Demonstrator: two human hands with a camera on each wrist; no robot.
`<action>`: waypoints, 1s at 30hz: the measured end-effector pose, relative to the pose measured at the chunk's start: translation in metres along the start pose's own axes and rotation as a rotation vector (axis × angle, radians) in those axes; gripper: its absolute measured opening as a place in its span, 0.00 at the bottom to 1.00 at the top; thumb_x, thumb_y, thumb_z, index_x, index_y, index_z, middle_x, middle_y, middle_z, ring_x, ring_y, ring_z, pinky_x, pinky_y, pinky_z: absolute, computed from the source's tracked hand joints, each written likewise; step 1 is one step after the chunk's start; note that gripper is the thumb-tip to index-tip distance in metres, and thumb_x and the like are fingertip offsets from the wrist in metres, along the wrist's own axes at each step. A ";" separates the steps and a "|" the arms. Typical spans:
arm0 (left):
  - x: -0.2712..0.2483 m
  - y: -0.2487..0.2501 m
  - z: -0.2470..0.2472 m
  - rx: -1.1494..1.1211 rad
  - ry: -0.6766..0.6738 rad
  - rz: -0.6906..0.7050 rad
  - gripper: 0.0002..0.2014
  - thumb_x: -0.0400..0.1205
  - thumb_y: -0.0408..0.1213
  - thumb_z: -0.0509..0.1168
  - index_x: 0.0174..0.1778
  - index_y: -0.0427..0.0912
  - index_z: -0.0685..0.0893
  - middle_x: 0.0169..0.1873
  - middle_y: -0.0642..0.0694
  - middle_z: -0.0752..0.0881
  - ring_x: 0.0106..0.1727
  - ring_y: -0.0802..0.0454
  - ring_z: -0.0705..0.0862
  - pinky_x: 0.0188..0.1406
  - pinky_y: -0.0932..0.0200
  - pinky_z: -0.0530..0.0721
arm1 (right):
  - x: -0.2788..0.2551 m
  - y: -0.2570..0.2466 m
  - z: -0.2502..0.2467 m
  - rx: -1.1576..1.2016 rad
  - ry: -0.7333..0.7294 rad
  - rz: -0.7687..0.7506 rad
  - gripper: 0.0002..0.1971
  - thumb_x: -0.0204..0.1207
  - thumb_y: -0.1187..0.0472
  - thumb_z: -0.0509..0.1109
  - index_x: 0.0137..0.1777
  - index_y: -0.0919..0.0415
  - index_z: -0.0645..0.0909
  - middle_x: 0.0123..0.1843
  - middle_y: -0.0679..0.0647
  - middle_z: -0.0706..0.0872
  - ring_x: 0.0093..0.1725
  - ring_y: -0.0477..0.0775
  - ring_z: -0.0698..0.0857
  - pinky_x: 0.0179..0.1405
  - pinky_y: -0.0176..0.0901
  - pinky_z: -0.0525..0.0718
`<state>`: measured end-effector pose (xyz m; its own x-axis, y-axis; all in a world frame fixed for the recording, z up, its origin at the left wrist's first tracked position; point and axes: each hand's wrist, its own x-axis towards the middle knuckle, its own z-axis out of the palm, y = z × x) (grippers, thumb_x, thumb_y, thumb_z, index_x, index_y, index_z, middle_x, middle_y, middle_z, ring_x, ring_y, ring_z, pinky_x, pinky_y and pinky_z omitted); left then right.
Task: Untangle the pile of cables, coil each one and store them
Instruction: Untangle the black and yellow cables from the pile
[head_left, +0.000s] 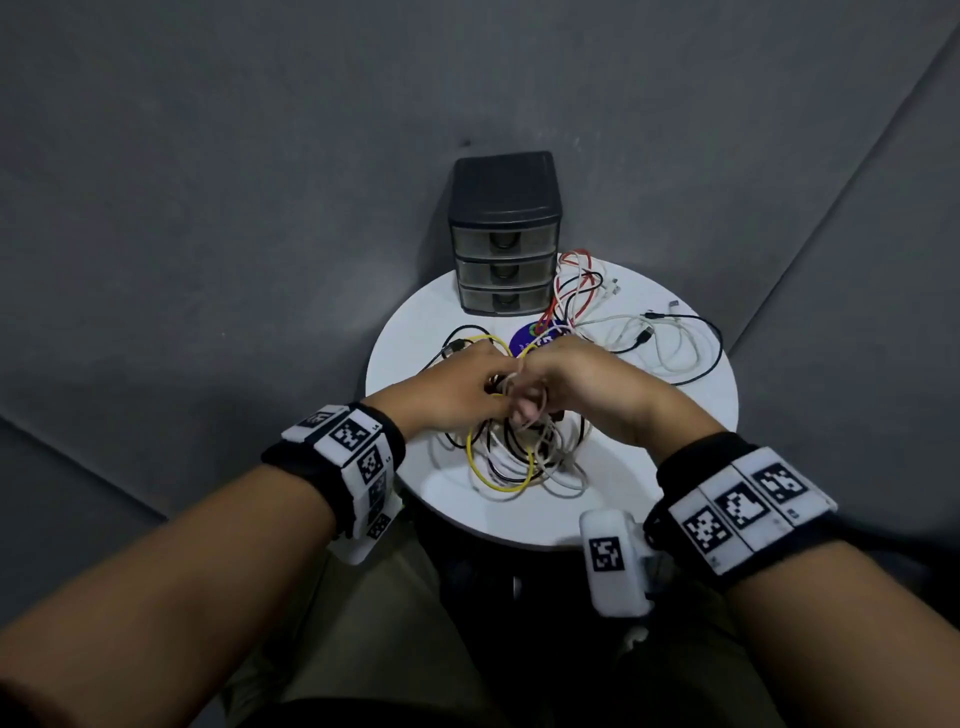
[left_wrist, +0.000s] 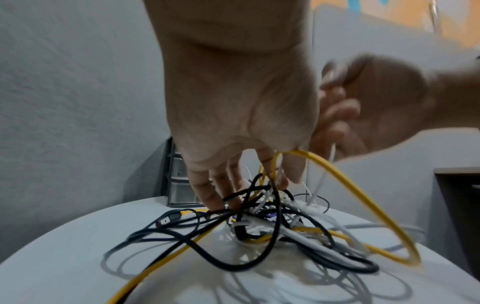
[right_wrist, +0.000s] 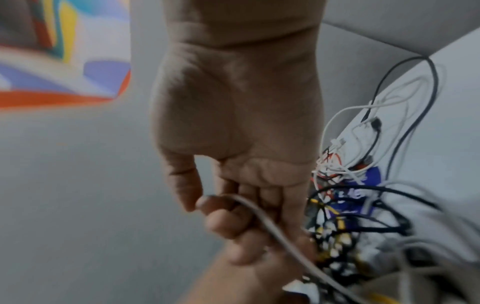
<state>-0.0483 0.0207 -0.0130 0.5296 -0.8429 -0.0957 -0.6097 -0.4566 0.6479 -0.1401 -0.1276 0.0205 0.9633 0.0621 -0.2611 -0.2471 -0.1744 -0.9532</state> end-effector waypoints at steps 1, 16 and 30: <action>0.000 0.001 0.000 -0.034 0.044 0.004 0.15 0.79 0.37 0.71 0.37 0.68 0.84 0.46 0.49 0.85 0.52 0.60 0.81 0.59 0.53 0.79 | -0.004 -0.006 -0.003 0.094 -0.064 -0.038 0.09 0.66 0.61 0.65 0.36 0.68 0.81 0.30 0.64 0.80 0.36 0.61 0.83 0.46 0.51 0.78; 0.020 -0.002 -0.008 -0.129 0.309 -0.197 0.28 0.93 0.50 0.49 0.35 0.40 0.84 0.32 0.49 0.82 0.33 0.56 0.77 0.38 0.56 0.70 | -0.010 0.027 -0.010 0.211 0.066 0.002 0.08 0.85 0.68 0.64 0.50 0.67 0.84 0.31 0.60 0.77 0.32 0.57 0.81 0.37 0.43 0.80; 0.020 0.004 0.008 -0.030 0.280 -0.250 0.19 0.90 0.43 0.57 0.33 0.45 0.77 0.39 0.43 0.82 0.49 0.39 0.82 0.51 0.48 0.79 | -0.024 -0.010 -0.001 0.326 0.357 -0.180 0.20 0.92 0.58 0.56 0.37 0.63 0.75 0.34 0.63 0.88 0.28 0.54 0.85 0.31 0.40 0.85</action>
<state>-0.0454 -0.0005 -0.0185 0.8028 -0.5944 -0.0461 -0.4260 -0.6260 0.6531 -0.1610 -0.1285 0.0362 0.9552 -0.2865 -0.0741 -0.0388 0.1271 -0.9911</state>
